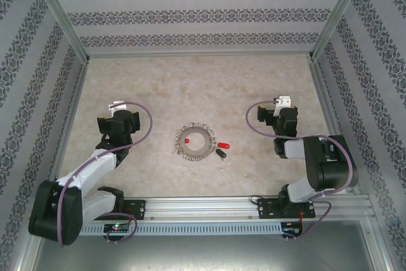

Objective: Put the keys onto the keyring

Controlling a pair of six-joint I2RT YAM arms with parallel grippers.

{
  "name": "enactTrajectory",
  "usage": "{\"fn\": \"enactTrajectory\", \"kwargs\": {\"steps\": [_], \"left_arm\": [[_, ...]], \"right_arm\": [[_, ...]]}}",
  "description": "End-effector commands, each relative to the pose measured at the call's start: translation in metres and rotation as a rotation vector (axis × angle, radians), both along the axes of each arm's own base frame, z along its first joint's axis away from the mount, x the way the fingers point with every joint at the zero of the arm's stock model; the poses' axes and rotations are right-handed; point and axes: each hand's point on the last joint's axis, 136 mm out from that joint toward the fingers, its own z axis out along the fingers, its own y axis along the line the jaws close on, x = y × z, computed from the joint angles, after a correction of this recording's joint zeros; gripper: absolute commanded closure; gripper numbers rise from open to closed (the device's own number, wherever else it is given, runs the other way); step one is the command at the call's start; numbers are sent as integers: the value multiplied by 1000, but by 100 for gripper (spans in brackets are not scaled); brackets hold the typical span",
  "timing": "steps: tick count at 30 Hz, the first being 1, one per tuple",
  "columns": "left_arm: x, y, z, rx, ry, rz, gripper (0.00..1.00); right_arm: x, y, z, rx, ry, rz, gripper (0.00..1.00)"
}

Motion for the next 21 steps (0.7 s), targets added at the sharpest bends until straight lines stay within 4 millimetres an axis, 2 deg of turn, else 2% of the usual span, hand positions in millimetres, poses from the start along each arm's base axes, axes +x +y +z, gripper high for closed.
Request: {"fn": "enactTrajectory", "kwargs": {"steps": [1, 4, 6, 8, 18, 19, 21], "left_arm": [[34, -6, 12, 50, -63, -95, 0], [54, -28, -7, 68, -30, -258, 0], [60, -30, -25, 74, 18, -284, 0], [62, -29, -28, 67, 28, -284, 0], [43, -37, -13, -25, -95, -352, 0], [43, -46, -7, -83, -134, -386, 0], [45, -68, 2, -94, -161, -519, 0]], "right_arm": [[5, -6, 14, 10, -46, -57, 2], [5, -6, 15, 8, -52, -58, 2], [5, -6, 15, 8, -49, -58, 2], [5, -6, 15, 8, -49, -56, 2], [4, -5, 15, -7, -51, -61, 2], [4, -5, 15, -11, -53, -66, 2], [4, -5, 16, -17, -56, -71, 2]]}}
